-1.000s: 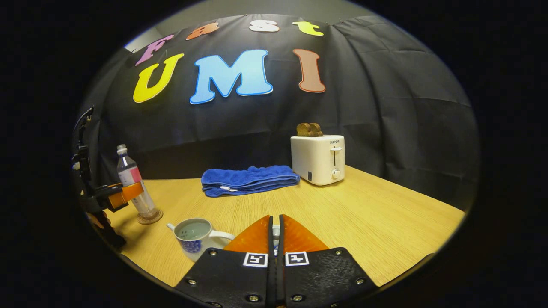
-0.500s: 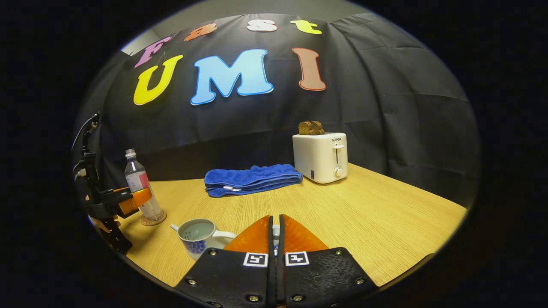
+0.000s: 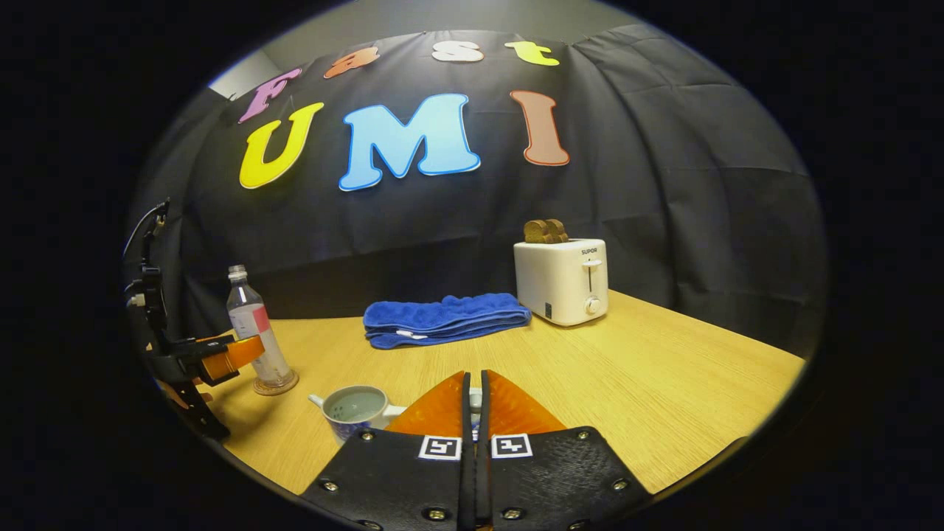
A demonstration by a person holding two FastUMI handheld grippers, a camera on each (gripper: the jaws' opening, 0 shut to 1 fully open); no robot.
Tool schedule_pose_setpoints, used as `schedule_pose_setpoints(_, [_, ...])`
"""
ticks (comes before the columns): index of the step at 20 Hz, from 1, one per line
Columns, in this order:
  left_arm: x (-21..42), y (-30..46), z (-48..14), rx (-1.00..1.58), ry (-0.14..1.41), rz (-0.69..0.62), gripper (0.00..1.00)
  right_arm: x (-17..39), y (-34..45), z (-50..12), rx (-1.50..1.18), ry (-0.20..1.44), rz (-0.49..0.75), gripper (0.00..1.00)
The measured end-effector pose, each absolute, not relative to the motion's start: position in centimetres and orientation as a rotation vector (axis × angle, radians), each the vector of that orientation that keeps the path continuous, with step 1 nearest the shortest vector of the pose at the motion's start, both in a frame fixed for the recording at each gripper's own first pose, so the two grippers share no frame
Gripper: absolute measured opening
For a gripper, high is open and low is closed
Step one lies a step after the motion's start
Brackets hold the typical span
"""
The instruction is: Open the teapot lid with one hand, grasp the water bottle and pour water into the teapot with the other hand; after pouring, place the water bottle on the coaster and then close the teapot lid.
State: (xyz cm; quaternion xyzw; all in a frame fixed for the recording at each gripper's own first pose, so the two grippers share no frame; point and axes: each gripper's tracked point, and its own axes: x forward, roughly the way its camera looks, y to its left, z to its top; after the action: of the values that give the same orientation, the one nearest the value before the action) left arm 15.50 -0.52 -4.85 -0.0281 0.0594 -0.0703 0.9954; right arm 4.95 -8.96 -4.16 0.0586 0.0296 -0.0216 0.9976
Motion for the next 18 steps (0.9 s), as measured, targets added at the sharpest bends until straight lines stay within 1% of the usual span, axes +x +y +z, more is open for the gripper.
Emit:
schedule_pose_setpoints(6, [11.8, 0.1, -4.8, -0.056, 0.106, -0.135, 1.00, 5.2, -5.0, -2.1, 0.096, 0.005, 0.051, 0.01])
schedule_pose_setpoints(10, [10.4, 0.2, -4.7, -0.023, 0.098, -0.132, 1.00, 5.8, -2.3, -2.5, 0.053, 0.018, 0.099, 0.00])
schedule_pose_setpoints(18, [9.3, 0.4, -4.3, -0.040, 0.076, -0.146, 1.00, 6.7, 0.0, -3.0, 0.007, 0.043, 0.127, 0.01])
